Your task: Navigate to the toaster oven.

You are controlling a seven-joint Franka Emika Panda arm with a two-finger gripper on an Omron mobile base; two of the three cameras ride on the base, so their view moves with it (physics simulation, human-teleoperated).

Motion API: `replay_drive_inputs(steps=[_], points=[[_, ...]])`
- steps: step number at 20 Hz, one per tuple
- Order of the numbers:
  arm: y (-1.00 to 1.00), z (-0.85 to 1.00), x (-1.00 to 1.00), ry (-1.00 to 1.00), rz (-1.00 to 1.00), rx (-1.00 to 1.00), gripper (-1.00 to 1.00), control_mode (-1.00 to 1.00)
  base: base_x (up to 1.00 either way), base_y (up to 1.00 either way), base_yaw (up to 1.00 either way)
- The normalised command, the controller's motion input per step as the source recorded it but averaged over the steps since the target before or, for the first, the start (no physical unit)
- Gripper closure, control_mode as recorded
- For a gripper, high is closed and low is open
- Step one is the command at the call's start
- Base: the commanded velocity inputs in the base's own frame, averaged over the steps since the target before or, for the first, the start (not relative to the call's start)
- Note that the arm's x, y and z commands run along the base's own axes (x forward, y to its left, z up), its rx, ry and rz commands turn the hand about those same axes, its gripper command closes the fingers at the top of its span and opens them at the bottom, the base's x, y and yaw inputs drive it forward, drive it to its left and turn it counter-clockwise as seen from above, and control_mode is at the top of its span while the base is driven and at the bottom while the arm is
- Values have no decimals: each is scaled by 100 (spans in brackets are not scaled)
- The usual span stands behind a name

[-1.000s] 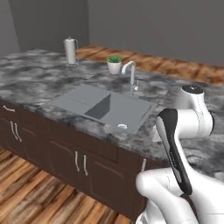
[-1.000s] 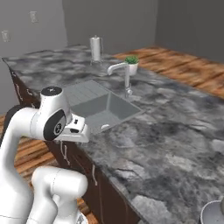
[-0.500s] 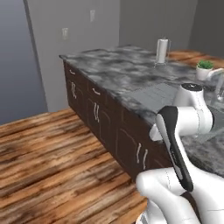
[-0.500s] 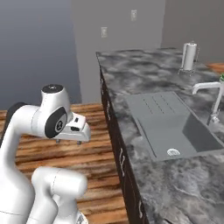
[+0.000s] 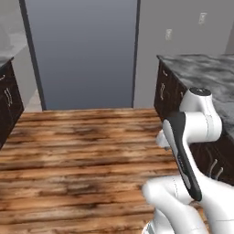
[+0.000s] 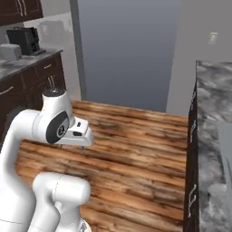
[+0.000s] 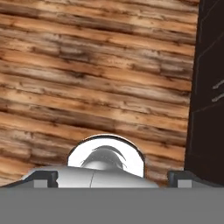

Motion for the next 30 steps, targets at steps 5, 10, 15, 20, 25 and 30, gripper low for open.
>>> replay_drive_inputs(steps=[5, 10, 15, 20, 25, 30], points=[[0, 0, 0, 0, 0, 0, -100, 100, 26, 34, 55], [0, 0, 0, 0, 0, 0, -100, 100, 45, 9, 49], [0, 0, 0, 0, 0, 0, -100, 100, 55, 0, 42], [0, 0, 0, 0, 0, 0, -100, 100, 39, 0, 43], [0, 0, 0, 0, 0, 0, -100, 100, 36, 21, 53], [0, 0, 0, 0, 0, 0, -100, 100, 34, 38, 67]])
